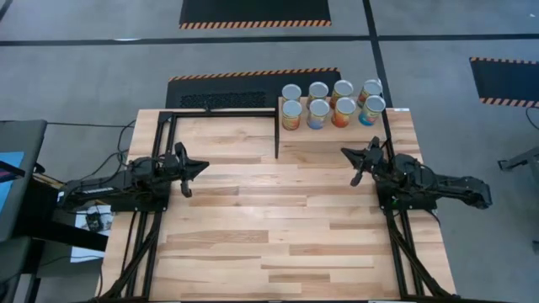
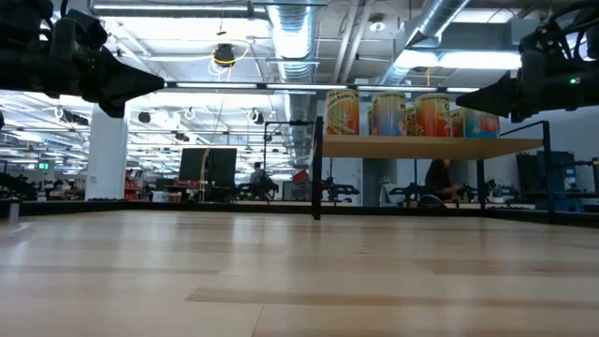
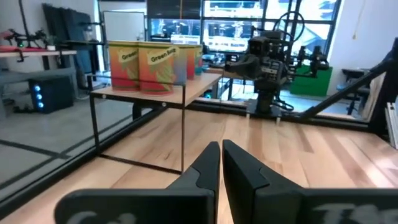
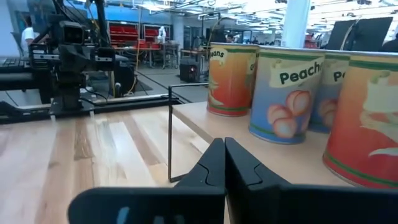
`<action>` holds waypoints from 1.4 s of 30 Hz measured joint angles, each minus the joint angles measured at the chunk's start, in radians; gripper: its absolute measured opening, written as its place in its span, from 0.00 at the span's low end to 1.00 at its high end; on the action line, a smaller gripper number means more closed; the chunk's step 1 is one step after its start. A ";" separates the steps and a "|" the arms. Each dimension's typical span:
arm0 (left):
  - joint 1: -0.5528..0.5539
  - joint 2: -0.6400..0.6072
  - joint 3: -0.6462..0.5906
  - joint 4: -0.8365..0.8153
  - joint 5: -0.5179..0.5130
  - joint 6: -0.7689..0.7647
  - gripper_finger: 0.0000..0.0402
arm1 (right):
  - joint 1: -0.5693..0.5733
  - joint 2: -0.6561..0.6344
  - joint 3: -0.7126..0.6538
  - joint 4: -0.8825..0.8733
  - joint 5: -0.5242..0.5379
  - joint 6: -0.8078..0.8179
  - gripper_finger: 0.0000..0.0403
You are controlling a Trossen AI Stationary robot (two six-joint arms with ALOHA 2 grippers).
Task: Pick and place cans onto a shelf
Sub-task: Return to Home Position
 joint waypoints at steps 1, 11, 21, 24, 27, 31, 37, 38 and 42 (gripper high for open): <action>-0.001 0.000 0.000 0.001 0.003 0.004 0.02 | 0.000 0.000 0.000 0.000 0.001 0.003 0.03; -0.001 0.002 -0.002 -0.020 0.003 0.025 0.02 | -0.013 0.007 0.001 0.002 0.032 -0.053 0.04; -0.001 0.006 -0.002 -0.021 0.004 0.009 0.02 | -0.015 0.011 0.001 -0.003 0.028 -0.061 0.09; -0.001 0.006 -0.002 -0.022 0.004 0.008 0.02 | -0.015 0.011 0.001 -0.004 0.028 -0.061 0.09; -0.001 0.006 -0.002 -0.022 0.004 0.016 0.02 | -0.015 0.011 0.001 -0.005 0.028 -0.061 0.08; -0.001 0.006 -0.002 -0.022 0.004 0.016 0.02 | -0.015 0.011 0.001 -0.005 0.028 -0.061 0.08; -0.001 0.006 -0.002 -0.022 0.003 0.016 0.02 | -0.015 0.011 0.001 -0.005 0.028 -0.060 0.08; -0.001 0.006 -0.002 -0.022 0.003 0.016 0.02 | -0.015 0.011 0.001 -0.005 0.028 -0.060 0.08; -0.001 0.006 -0.002 -0.022 0.003 0.016 0.02 | -0.015 0.011 0.001 -0.005 0.028 -0.060 0.08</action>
